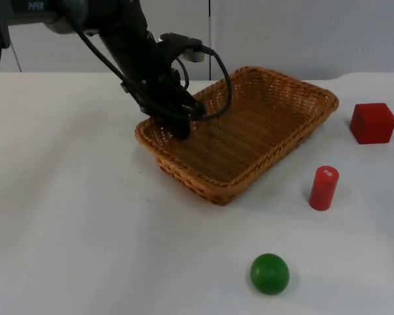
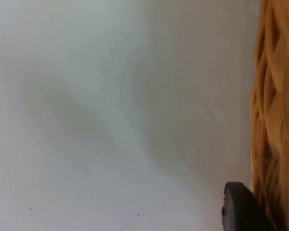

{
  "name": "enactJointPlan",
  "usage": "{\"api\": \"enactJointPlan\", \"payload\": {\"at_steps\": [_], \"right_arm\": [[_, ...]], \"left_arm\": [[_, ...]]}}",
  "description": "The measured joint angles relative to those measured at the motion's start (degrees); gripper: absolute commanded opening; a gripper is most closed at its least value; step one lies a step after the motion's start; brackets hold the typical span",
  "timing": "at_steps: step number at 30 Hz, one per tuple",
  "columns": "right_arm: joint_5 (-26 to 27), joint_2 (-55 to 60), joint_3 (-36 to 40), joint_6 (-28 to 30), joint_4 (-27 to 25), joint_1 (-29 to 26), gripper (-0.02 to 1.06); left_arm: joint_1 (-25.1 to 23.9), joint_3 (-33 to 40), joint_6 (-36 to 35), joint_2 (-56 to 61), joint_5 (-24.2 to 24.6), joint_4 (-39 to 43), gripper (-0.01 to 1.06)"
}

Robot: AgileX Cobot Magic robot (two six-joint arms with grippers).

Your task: Pick up the basket with the left hand and place the object to the left of the red cylinder into the basket with the right hand.

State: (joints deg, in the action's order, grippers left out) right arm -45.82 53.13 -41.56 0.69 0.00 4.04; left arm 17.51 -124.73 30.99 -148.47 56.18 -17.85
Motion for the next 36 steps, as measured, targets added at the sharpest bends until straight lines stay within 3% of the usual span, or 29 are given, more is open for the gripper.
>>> {"api": "enactJointPlan", "payload": {"at_steps": [9,17,22,26,27,29,31,32,33,35,36], "right_arm": [[0.4,0.0,0.0,0.1,0.0,0.0,1.05],[1.1,0.0,0.0,0.9,0.6,0.0,1.05],[1.1,0.0,0.0,0.9,0.9,0.0,1.05],[0.8,0.0,0.0,0.9,0.9,0.0,1.05],[0.8,0.0,0.0,0.9,0.9,0.0,1.05],[0.7,0.0,0.0,1.0,0.9,0.0,1.05],[0.5,0.0,0.0,1.0,0.9,0.0,1.05],[0.5,0.0,0.0,1.0,0.9,0.0,1.05],[0.3,0.0,0.0,1.0,0.9,0.0,1.05],[0.2,0.0,0.0,1.0,0.0,0.0,1.05],[0.2,0.0,0.0,1.0,0.0,0.0,1.05]], "left_arm": [[-0.5,-0.3,-8.7,3.5,1.0,4.4,0.0],[-2.6,0.1,-16.1,11.8,12.3,7.9,0.0],[-3.6,3.2,-18.7,17.5,13.5,4.9,0.0],[-6.4,10.9,-19.9,23.5,13.4,0.9,0.0],[-7.9,16.5,-20.0,27.6,12.5,-0.3,0.0],[-9.5,24.1,-20.1,31.7,10.0,-0.6,0.0],[-11.8,34.4,-20.4,38.5,4.6,-1.7,0.0],[-11.8,34.4,-20.4,38.5,4.6,-1.7,0.0],[-13.9,42.7,-20.4,43.3,1.0,-2.8,0.0],[-16.7,52.1,-19.7,50.2,-2.9,-5.0,0.0],[-16.7,52.1,-19.7,50.2,-2.9,-5.0,0.0]]}}
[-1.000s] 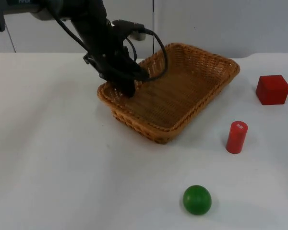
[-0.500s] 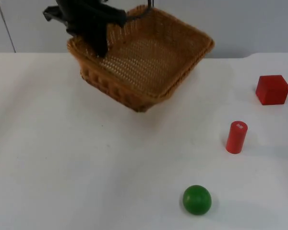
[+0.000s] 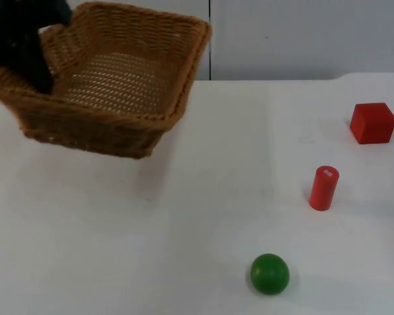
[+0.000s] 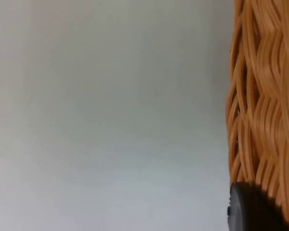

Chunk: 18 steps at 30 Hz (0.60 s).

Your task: Pick up the basket with the left hand and place the object to the left of the red cylinder into the basket with the right hand.

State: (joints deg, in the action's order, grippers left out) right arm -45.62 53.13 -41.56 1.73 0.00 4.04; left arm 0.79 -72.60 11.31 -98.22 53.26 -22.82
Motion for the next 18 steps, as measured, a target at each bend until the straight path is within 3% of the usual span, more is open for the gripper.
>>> {"api": "enactJointPlan", "payload": {"at_steps": [5,6,10,18], "right_arm": [[0.0,0.0,0.0,0.0,-1.1,0.0,1.05],[0.0,0.0,0.0,0.0,-1.1,0.0,1.05],[-0.5,0.0,0.0,0.0,-1.5,0.8,1.05],[-0.9,0.0,0.0,0.5,-1.5,4.4,1.05]], "left_arm": [[-7.5,20.0,3.4,13.9,-5.2,-4.3,0.0],[-7.5,20.0,3.4,13.9,-5.2,-4.3,0.0],[-11.3,31.0,5.3,22.2,-6.9,-5.9,0.0],[-12.0,38.6,6.6,26.9,-9.4,-6.2,0.0]]}}
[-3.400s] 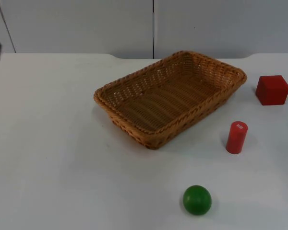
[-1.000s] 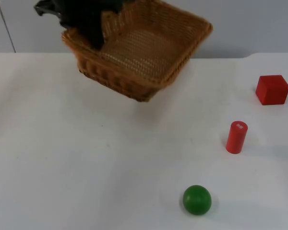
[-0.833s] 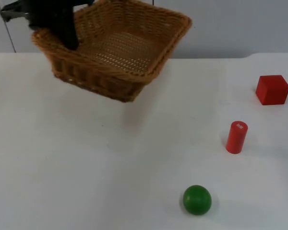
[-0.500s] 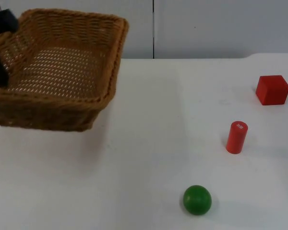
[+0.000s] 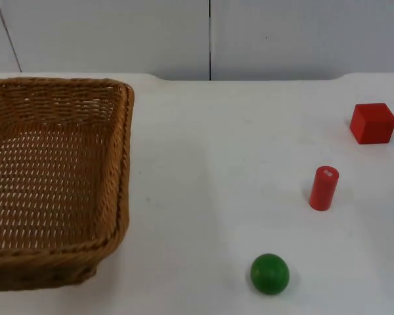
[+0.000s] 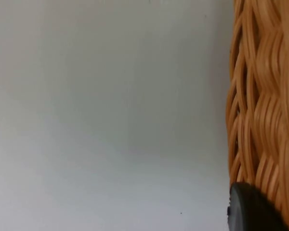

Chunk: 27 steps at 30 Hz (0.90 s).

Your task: Pick up the basket with the left hand and place the object to the left of the red cylinder into the basket with the right hand.

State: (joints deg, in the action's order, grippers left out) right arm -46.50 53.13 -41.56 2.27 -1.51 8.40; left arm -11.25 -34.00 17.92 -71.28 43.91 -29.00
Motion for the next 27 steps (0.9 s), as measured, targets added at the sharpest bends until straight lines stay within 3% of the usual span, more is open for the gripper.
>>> {"api": "enactJointPlan", "payload": {"at_steps": [7,11,15,16,21,27], "right_arm": [[-0.4,0.0,0.0,0.2,0.0,4.9,1.05],[-1.4,0.2,0.0,1.0,-0.7,10.7,1.05],[-1.5,3.9,0.0,2.0,-2.9,20.6,1.05],[-1.5,3.9,0.0,2.0,-2.9,20.6,1.05],[3.8,14.6,0.0,2.3,-3.0,31.7,1.05],[8.7,27.7,-2.7,3.1,-3.0,33.8,1.05]], "left_arm": [[0.0,0.3,0.8,0.0,-1.7,-1.2,0.0],[0.0,0.3,2.1,0.0,-1.7,-1.3,0.0],[0.0,0.3,6.1,0.0,-1.7,-3.0,0.0],[0.0,0.3,6.1,0.0,-1.7,-3.0,0.0],[0.0,0.3,12.3,0.0,-1.7,-7.6,0.0],[0.0,0.3,13.8,0.0,-1.4,-8.1,0.0]]}}
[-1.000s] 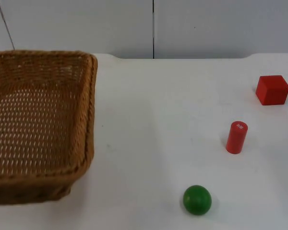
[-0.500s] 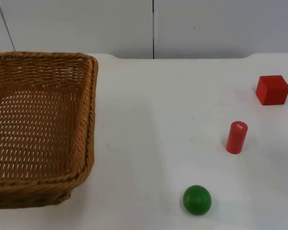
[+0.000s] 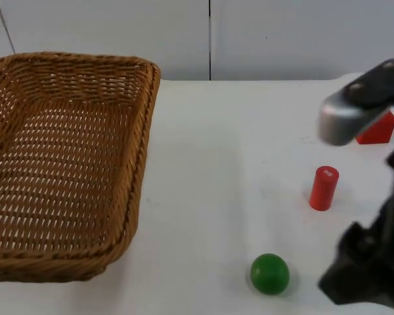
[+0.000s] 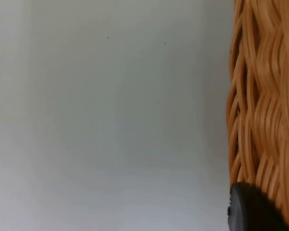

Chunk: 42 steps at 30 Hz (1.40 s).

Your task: Pick up the basket with the left hand and place the object to the left of the red cylinder into the basket with the right hand.

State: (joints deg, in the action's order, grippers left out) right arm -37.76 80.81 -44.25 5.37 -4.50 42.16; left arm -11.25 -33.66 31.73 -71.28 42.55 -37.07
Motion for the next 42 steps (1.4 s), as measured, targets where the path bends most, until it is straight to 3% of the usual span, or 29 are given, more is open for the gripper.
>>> {"api": "enactJointPlan", "payload": {"at_steps": [9,15,24,27,28,33,42], "right_arm": [[7.2,16.2,-6.6,1.5,1.1,0.0,1.05],[11.8,24.9,-10.0,1.9,3.9,0.0,0.98],[17.3,31.9,-10.5,2.6,4.0,0.0,0.93],[18.2,33.5,-10.5,2.6,4.0,0.0,0.76],[18.5,33.9,-10.5,2.6,4.0,0.0,0.76],[18.6,34.2,-10.5,2.6,4.2,0.0,0.01],[12.5,22.9,-11.1,2.6,4.5,0.0,0.0]], "left_arm": [[0.0,0.0,0.3,0.0,0.0,-0.1,0.0],[0.0,0.0,0.3,0.0,0.0,-0.3,0.0],[0.0,0.0,0.3,0.0,0.0,-0.3,0.0],[0.0,0.0,0.3,0.0,0.0,-0.3,0.0],[0.0,0.0,0.3,0.0,0.0,-0.3,0.0],[0.0,0.0,0.3,0.0,0.0,-0.3,0.0],[0.0,0.0,0.3,0.0,0.0,-0.3,0.0]]}}
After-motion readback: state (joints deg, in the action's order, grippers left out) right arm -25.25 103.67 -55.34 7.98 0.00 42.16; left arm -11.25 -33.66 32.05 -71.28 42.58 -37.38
